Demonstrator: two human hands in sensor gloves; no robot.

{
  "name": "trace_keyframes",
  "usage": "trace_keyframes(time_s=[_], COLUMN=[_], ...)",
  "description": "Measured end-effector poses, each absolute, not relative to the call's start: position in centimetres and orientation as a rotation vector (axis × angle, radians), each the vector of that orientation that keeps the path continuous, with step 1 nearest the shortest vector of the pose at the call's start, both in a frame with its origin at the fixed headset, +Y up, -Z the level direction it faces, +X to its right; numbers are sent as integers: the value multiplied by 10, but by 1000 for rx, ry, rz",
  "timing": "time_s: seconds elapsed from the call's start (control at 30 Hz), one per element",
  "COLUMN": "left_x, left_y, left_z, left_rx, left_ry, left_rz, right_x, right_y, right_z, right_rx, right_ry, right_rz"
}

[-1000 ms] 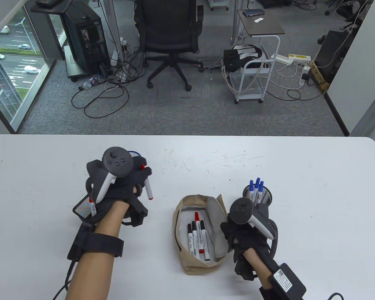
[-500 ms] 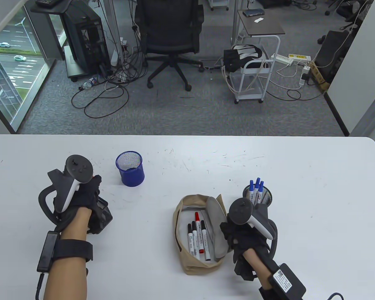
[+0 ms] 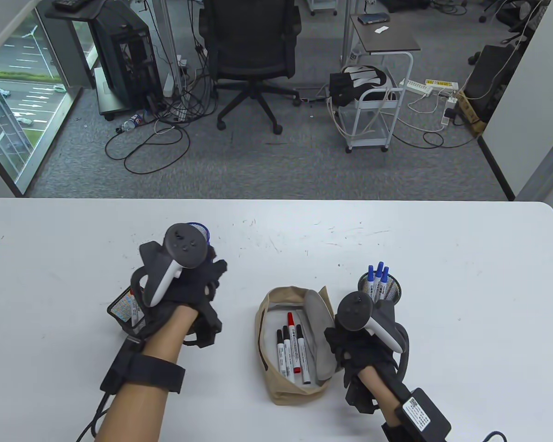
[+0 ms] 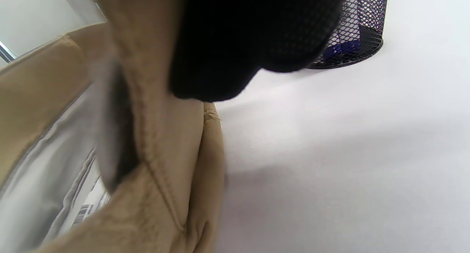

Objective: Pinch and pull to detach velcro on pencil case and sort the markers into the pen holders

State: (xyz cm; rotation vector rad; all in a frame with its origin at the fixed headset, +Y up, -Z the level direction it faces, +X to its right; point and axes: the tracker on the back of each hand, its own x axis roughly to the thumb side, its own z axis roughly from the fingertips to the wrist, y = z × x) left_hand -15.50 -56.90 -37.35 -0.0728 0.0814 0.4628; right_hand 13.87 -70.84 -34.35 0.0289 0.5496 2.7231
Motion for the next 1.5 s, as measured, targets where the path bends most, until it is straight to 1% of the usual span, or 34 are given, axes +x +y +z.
trace_keyframes(time_s=[0.13, 0.23, 0.37, 0.53, 0.77, 0.83, 0.9, 1.0, 1.4, 1.5], left_x=[-106, -71, -43, -26, -17, -11, -5, -9, -23, -31], left_y=[-586, -610, -647, -696, -736, -739, -741, -745, -745, -732], left_z=[-375, -378, -385, -394, -407, -409, -409, -410, -401, -396], left_rx=[-203, -370, -563, -686, -725, -670, -666, -699, -673, -634], left_ry=[3, -17, 10, 67, 185, 196, 188, 184, 152, 107], left_rz=[485, 474, 364, 266, -5, -79, -155, -113, 28, 170], right_x=[138, 139, 139, 139, 140, 140, 140, 140, 139, 139], right_y=[-708, -708, -708, -708, -708, -708, -708, -708, -708, -708], right_z=[-344, -344, -344, -344, -344, -344, -344, -344, -344, -344], right_rx=[31, 30, 30, 31, 32, 32, 31, 30, 27, 25], right_ry=[550, 553, 554, 556, 560, 561, 562, 561, 555, 555], right_rz=[2723, 2718, 2716, 2715, 2712, 2710, 2710, 2711, 2725, 2726])
